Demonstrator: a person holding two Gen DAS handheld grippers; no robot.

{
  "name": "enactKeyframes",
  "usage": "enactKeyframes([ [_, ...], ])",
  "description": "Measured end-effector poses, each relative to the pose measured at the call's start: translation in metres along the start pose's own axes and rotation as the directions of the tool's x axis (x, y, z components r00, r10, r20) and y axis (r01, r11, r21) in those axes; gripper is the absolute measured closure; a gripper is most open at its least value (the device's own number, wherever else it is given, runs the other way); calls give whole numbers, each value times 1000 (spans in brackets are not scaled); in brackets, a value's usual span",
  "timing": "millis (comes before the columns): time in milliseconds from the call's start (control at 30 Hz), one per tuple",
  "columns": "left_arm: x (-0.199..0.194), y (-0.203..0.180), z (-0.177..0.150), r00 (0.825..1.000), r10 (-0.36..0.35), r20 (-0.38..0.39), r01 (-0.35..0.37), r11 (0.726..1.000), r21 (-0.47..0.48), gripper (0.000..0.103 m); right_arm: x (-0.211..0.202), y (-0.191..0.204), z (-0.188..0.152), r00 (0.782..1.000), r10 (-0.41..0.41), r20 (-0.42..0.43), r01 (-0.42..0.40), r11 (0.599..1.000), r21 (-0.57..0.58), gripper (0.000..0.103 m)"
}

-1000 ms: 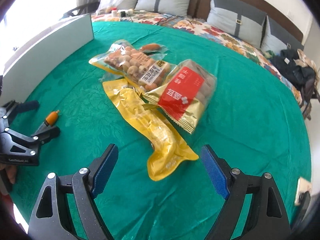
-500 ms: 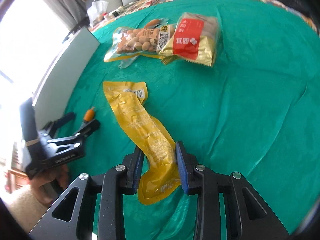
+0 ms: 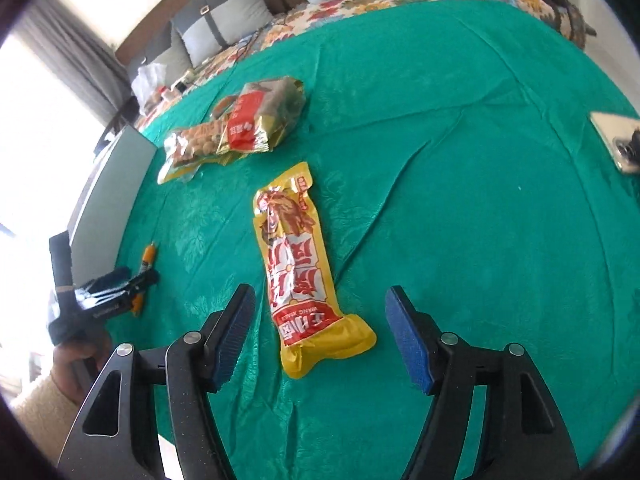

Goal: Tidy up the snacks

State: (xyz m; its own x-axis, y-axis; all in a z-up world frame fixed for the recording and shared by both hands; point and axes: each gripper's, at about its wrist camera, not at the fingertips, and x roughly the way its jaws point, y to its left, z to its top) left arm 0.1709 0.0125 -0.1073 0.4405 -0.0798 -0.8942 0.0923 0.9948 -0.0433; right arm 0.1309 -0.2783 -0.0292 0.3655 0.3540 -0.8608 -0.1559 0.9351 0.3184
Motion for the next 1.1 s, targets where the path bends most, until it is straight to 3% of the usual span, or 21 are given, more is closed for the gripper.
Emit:
enactKeyframes([
  [67, -6, -15, -4, 1000, -5, -5, 5, 997, 74, 45, 24, 22, 6, 996, -71, -55, 63, 989, -134, 30],
  [100, -9, -19, -5, 1000, -21, -9, 22, 995, 100, 77, 36, 32, 7, 989, -126, -72, 110, 975, -193, 30],
  [133, -10, -19, -5, 999, -25, -27, 28, 994, 106, 88, 47, 39, 10, 979, -193, -68, 170, 952, -257, 31],
  [167, -12, -16, -5, 998, -56, -43, 59, 994, 88, 88, 47, 46, 7, 970, -238, -49, 214, 931, -296, 38],
  [200, -16, -10, -6, 995, -85, -43, 87, 994, 62, 88, 43, 46, 8, 976, -206, -64, 182, 946, -269, 57],
  [233, -22, -6, -8, 994, -101, -32, 103, 994, 43, 88, 39, 41, 7, 985, -138, -100, 116, 973, -199, 60],
  [367, -51, 9, -19, 978, -204, 30, 205, 978, -38, 88, 7, 19, -10, 996, 36, -82, -35, 999, 18, 61],
  [433, -68, 16, -25, 965, -253, 61, 258, 963, -78, 88, -5, -1, -20, 982, 184, -44, -173, 968, 180, 61],
  [467, -77, 19, -28, 957, -279, 76, 286, 953, -97, 88, -10, -3, -24, 977, 212, -30, -201, 955, 219, 61],
  [567, -110, 37, -32, 938, -324, 125, 340, 929, -145, 88, -25, 14, -25, 973, 227, -24, -218, 956, 196, 61],
  [633, -135, 58, -33, 933, -319, 165, 346, 922, -176, 88, -34, 48, -17, 958, 286, -18, -280, 947, 155, 61],
  [800, -186, 145, -36, 951, -183, 251, 255, 920, -297, 88, -40, 186, 29, 899, 438, -21, -438, 898, -38, 60],
  [900, -196, 205, -46, 972, -32, 234, 123, 914, -387, 88, -39, 278, 46, 857, 511, -63, -514, 842, -166, 60],
  [1000, -192, 248, -61, 976, 133, 170, -47, 900, -433, 85, -28, 354, 45, 848, 524, -78, -524, 808, -270, 53],
  [1067, -185, 269, -75, 966, 242, 95, -174, 873, -456, 60, -17, 385, 38, 847, 526, -76, -522, 796, -306, 40],
  [1100, -183, 276, -83, 958, 277, 78, -209, 856, -473, 36, -8, 395, 34, 857, 507, -89, -507, 800, -321, 30],
])
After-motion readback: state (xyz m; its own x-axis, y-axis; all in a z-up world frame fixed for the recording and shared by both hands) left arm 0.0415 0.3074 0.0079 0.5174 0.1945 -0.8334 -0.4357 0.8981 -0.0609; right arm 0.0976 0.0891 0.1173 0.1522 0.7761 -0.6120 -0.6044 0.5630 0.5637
